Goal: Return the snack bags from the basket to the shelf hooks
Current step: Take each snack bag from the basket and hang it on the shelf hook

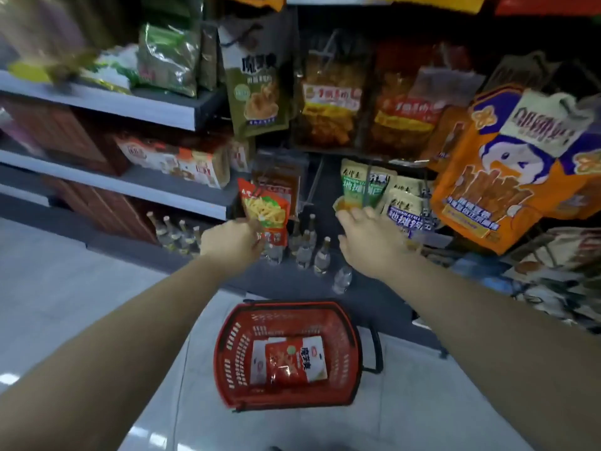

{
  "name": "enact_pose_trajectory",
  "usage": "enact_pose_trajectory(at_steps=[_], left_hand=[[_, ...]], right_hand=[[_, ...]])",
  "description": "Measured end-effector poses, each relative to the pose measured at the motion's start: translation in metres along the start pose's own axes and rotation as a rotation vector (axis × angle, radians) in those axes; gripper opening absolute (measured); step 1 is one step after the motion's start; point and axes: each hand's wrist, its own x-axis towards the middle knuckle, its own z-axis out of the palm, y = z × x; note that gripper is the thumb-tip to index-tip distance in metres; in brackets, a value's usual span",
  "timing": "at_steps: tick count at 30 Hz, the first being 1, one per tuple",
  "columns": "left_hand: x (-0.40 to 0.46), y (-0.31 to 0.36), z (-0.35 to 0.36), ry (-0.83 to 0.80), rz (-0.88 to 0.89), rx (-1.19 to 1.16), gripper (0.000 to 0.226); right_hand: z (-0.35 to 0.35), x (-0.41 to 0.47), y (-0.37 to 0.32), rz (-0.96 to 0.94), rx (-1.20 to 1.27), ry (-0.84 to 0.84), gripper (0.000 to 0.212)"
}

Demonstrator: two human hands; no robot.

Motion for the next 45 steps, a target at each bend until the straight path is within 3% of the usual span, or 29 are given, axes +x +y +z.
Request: enact_pose_trajectory(at_steps=[5,14,18,23,29,31,34,36,40,45], left_hand=[[-0.009,-0.015,0.153,-0.195,-0.056,0.037,0.029],[-0.007,-0.031,0.490,-0.507,-0.091,0.056,0.035],[0.018,-0.034,0.614,-0.595,0.002,0.140,0.031],[0.053,-0.032,0.718,-0.703,0.146,0.239,0.037],[0.070,-0.031,0.784,-0.744,0.196,0.167,0.064],[0.069,-0.030,0.787,-0.757,0.169,0.131,0.065],[0.072,-0.028,0.785,-0.673,0.127,0.090,0.068],[0.075,-0.031,0.781,-0.671,0.107,-0.043,0.066],[0.081,-0.041,0.767,-0.843,0.051,-0.397,0.048],[0.076,-0.050,0.743,-0.859,0.053,-0.481,0.043]], right_hand=[[0.142,0.020,-0.011,-0.065,0.007,-0.217,0.044],[0.486,0.042,-0.026,-0.095,-0.005,-0.515,0.044],[0.615,0.062,-0.031,-0.050,-0.032,-0.619,0.047],[0.718,0.082,-0.033,0.037,-0.059,-0.719,0.032],[0.786,0.094,-0.028,0.132,0.051,-0.728,0.027],[0.802,0.095,-0.029,0.234,0.149,-0.735,0.035],[0.808,0.097,-0.029,0.453,0.325,-0.673,0.066],[0.803,0.097,-0.026,0.533,0.400,-0.613,0.063],[0.791,0.097,-0.021,0.445,0.392,-0.636,0.026],[0.762,0.093,-0.012,0.390,0.375,-0.778,0.052]])
